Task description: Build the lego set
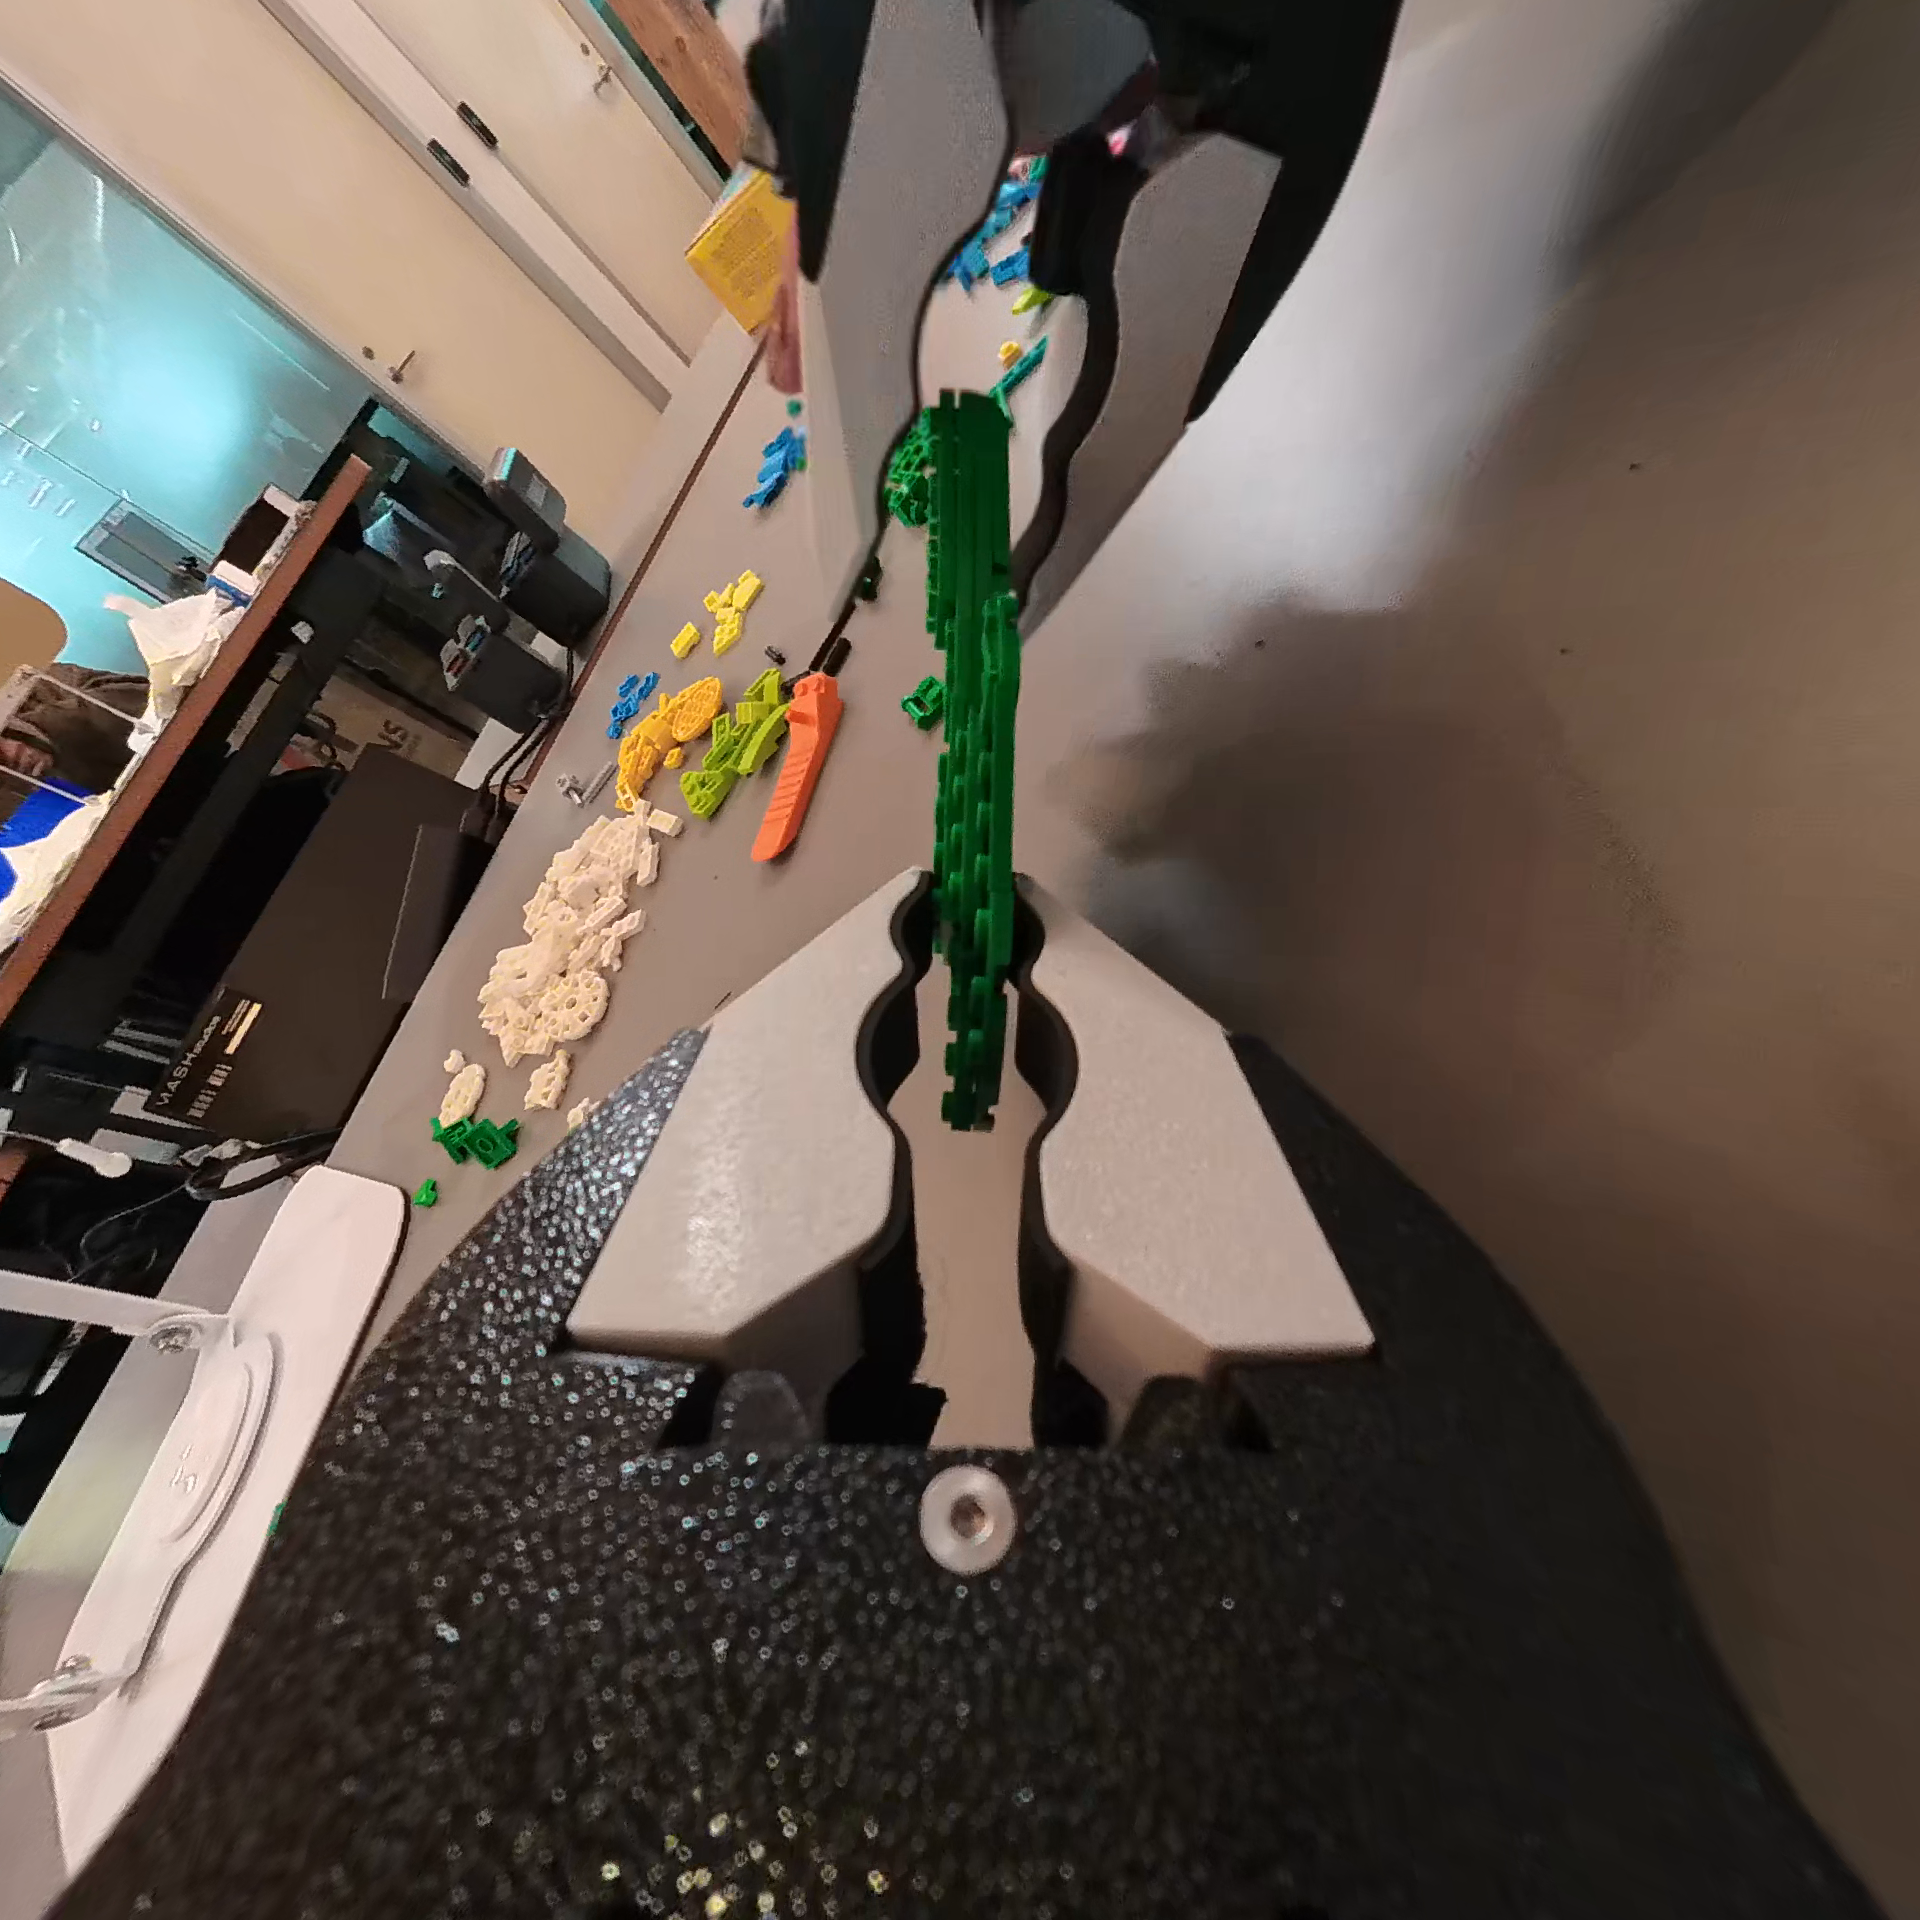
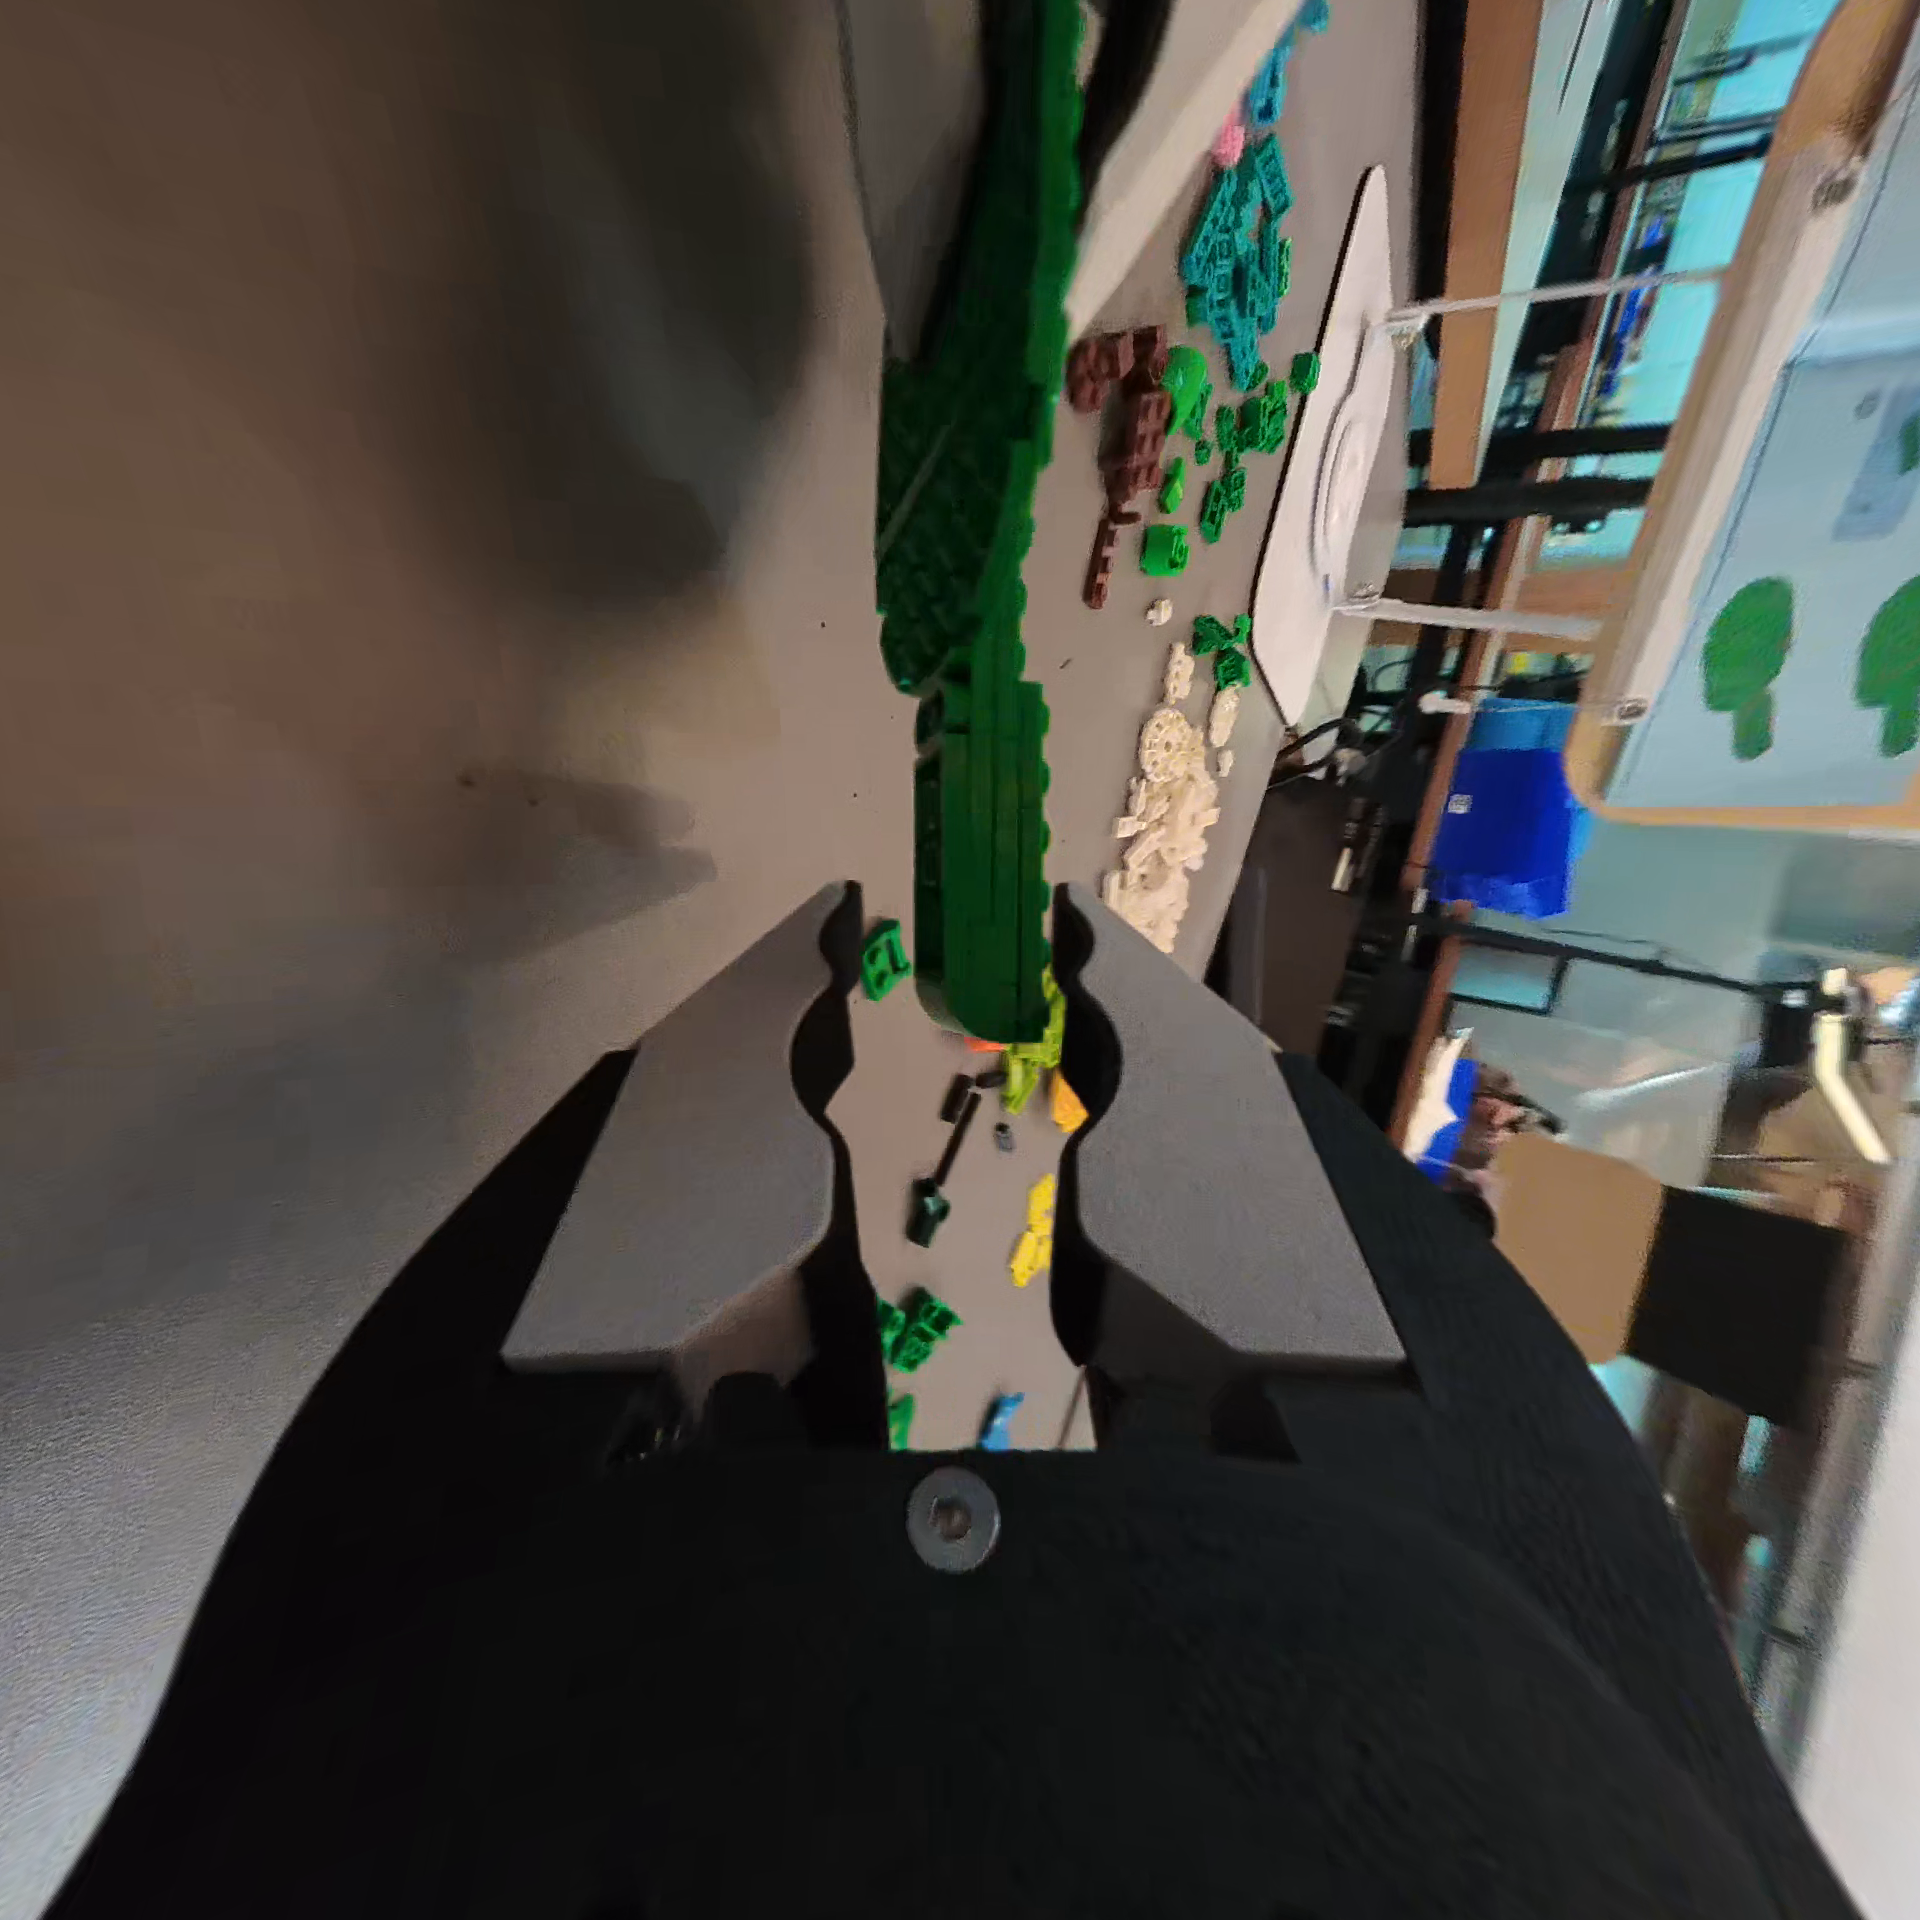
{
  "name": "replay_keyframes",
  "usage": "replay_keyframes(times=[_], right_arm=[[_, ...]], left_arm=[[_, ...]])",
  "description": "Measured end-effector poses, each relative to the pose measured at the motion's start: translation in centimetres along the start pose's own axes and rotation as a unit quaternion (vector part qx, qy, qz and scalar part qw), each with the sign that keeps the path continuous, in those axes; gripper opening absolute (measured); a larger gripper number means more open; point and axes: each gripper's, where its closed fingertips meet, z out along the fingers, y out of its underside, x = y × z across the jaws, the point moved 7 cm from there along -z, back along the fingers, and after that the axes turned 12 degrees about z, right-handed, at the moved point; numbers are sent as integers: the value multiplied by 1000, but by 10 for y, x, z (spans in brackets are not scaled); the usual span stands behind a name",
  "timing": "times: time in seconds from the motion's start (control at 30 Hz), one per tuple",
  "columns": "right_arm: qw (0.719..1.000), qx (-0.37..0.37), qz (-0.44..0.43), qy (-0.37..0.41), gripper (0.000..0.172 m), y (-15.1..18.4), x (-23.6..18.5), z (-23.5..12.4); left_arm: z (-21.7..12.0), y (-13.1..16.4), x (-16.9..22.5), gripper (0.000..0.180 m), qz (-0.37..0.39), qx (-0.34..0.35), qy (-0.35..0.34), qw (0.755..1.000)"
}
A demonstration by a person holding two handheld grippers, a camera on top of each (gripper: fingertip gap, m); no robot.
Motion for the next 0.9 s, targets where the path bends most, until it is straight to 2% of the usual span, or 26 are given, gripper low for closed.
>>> replay_keyframes(times=[0.1,0.4,0.67,0.87,0.9], right_arm=[[999,-3,-17,28,16,-1,2,1],[993,-18,-69,91,14,-2,3,2],[992,-26,-90,90,12,0,-2,5],[995,-5,-52,90,16,1,-2,9],[995,-4,-44,85,33,3,-2,10]], left_arm=[[0,0,0,10,-4,2,4,1000],[-1,1,-3,10,-1,-3,-15,1000],[1,2,-1,10,11,-13,-11,1000],[1,2,0,9,24,-20,-15,999],[1,3,0,10,22,-20,-16,999]])
